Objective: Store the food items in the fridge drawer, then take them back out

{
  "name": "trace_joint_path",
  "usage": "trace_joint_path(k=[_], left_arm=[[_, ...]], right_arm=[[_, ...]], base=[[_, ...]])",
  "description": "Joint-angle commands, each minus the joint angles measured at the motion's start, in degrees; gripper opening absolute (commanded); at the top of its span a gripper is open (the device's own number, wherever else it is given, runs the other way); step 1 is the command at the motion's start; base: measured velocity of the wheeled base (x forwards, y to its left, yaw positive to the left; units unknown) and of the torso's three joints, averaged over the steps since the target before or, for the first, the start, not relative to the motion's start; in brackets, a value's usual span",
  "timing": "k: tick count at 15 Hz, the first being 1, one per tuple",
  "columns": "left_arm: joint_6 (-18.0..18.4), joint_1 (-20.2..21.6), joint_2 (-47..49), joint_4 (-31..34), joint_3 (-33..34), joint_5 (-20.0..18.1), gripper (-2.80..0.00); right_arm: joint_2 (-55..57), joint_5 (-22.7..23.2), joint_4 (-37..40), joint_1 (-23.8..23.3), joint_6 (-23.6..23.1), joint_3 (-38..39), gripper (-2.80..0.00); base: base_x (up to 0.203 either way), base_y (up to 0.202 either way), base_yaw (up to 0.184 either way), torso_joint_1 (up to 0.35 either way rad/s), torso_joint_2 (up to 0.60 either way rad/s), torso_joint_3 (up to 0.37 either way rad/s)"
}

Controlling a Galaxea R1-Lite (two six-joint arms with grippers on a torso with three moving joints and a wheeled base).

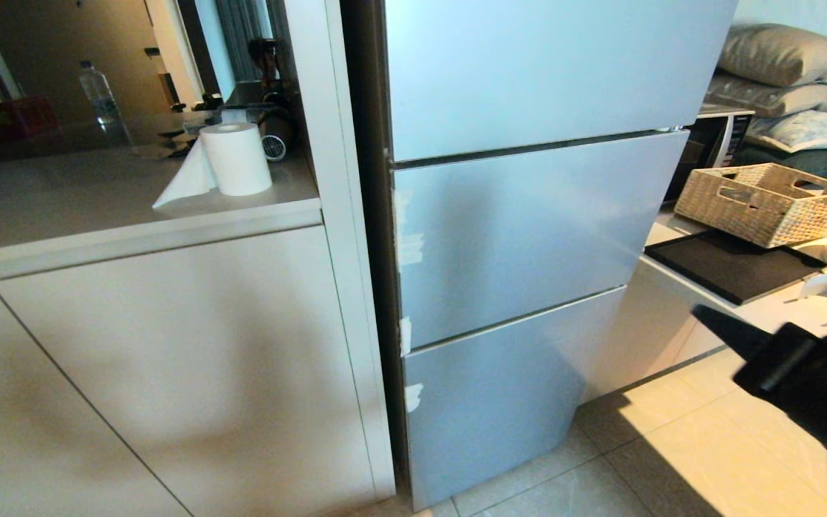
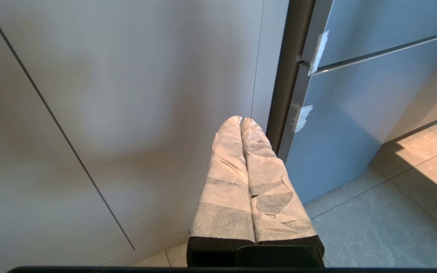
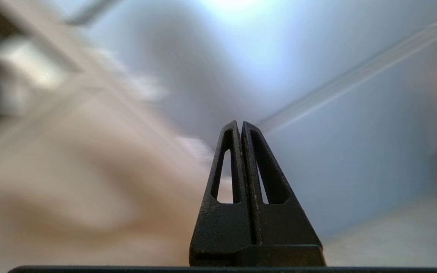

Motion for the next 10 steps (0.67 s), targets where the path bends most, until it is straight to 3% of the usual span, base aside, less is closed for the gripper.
trace_joint_path(k=[1, 3, 7, 10], left_arm=[[-0.02, 0.01, 0.09, 0.00, 0.09, 0.01, -2.80], [-0.02, 0.01, 0.09, -0.03, 0.09, 0.01, -2.80], [-0.02, 0.01, 0.09, -0.06, 0.09, 0.01, -2.80], [-0.02, 0.01, 0.09, 0.00, 0.09, 0.01, -2.80]], right_arm=[[-22.10, 3.94, 9.10, -10.10, -5.65, 6.98, -2.80], [-34.52, 9.45, 20.39, -17.47, -12.98, 11.11, -2.80], [-51.06, 16.47, 42.96, -23.87, -25.53, 18.94, -2.80], [-50.94, 17.81, 46.18, -23.76, -28.37, 20.13, -2.80]], base=[[0.000, 0.000, 0.000, 0.000, 0.00, 0.000], [0.000, 0.000, 0.000, 0.000, 0.00, 0.000], [0.000, 0.000, 0.000, 0.000, 0.00, 0.000], [0.000, 0.000, 0.000, 0.000, 0.00, 0.000]])
